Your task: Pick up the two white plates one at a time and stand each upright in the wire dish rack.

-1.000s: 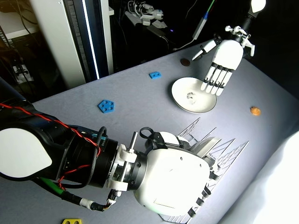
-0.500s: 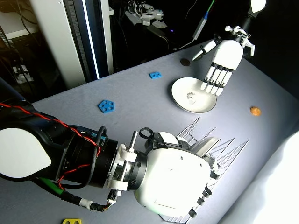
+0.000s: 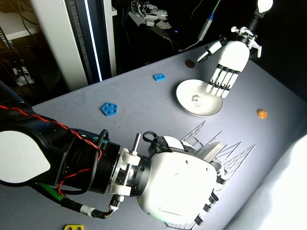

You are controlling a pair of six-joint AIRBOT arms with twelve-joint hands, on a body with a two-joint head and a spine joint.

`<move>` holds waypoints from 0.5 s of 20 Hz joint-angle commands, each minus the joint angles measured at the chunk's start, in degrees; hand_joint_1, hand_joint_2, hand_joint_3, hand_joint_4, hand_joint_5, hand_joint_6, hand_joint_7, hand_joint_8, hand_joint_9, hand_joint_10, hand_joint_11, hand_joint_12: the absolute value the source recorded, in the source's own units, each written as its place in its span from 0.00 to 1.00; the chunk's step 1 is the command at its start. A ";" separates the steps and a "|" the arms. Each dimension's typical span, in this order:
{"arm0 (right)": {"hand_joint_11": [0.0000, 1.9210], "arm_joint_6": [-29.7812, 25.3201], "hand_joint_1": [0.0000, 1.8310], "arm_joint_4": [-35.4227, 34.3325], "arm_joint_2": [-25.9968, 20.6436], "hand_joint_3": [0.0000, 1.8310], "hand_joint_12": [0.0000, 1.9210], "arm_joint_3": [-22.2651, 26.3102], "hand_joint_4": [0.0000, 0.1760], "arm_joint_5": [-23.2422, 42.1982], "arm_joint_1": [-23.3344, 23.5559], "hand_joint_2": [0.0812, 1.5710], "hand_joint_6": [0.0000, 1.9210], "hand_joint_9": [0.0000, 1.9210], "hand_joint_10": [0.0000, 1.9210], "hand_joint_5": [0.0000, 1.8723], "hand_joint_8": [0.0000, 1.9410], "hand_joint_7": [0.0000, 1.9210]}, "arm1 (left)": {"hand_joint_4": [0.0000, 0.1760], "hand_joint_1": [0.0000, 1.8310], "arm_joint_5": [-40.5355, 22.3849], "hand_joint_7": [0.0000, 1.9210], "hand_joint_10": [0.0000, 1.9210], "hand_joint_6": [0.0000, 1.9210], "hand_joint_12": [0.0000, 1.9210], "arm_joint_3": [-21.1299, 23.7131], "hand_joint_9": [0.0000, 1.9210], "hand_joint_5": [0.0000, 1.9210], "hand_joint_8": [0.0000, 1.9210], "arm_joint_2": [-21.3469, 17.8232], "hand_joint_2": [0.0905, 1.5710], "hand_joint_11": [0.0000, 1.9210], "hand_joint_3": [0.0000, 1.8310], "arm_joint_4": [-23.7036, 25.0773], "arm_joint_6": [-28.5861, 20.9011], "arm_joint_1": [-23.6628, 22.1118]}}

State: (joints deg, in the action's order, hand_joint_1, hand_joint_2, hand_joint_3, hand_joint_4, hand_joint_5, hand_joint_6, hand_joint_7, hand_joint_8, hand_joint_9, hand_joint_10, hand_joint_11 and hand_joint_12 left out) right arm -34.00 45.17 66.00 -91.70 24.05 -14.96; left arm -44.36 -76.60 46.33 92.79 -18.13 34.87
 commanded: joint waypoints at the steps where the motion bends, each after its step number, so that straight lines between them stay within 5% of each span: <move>1: 0.28 -0.37 0.59 -2.05 -0.56 0.00 0.48 -0.21 0.00 3.13 0.40 0.77 0.68 0.52 0.00 0.41 0.27 0.46 | 0.00 0.00 -1.02 0.01 0.00 0.00 0.00 0.02 0.00 0.02 0.00 -0.19 0.68 0.00 0.00 -2.46 -0.19 -0.66; 3: 0.26 -0.38 0.59 -2.05 -0.55 0.00 0.47 -0.20 0.00 3.49 0.44 0.76 0.65 0.51 0.00 0.43 0.05 0.52 | 0.00 0.00 -1.02 0.01 0.00 0.00 0.00 0.03 0.00 0.01 0.00 -0.20 0.68 0.00 0.00 -2.46 -0.19 -0.66; 4: 0.30 -0.38 0.64 -2.05 -0.54 0.00 0.47 -0.19 0.00 3.49 0.12 0.72 0.60 0.55 0.01 0.49 0.40 0.50 | 0.00 0.00 -1.02 0.00 0.00 0.00 0.00 0.03 0.00 0.00 0.00 -0.17 0.68 0.00 0.00 -2.46 -0.19 -0.66; 6: 0.29 -0.38 0.64 -2.05 -0.57 0.00 0.46 -0.20 0.10 3.50 0.24 0.74 0.65 0.55 0.01 0.45 0.58 0.45 | 0.00 0.00 -1.02 0.02 0.00 0.01 0.00 0.06 0.01 0.02 0.01 -0.19 0.68 0.00 0.00 -2.46 -0.19 -0.68; 10: 0.34 -0.38 0.66 -2.05 -0.55 0.00 0.44 -0.13 0.15 3.61 -0.11 0.70 0.55 0.59 0.01 0.51 0.49 0.51 | 0.00 0.00 -1.02 0.00 0.00 0.00 0.00 0.09 0.00 0.00 0.00 -0.20 0.68 0.00 0.00 -2.46 -0.19 -0.69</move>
State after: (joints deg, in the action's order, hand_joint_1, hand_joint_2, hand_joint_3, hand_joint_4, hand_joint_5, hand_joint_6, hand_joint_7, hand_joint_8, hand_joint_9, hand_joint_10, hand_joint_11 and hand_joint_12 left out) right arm -34.11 44.71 65.89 -91.70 24.21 -15.03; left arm -44.34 -76.60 46.33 92.79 -18.13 34.87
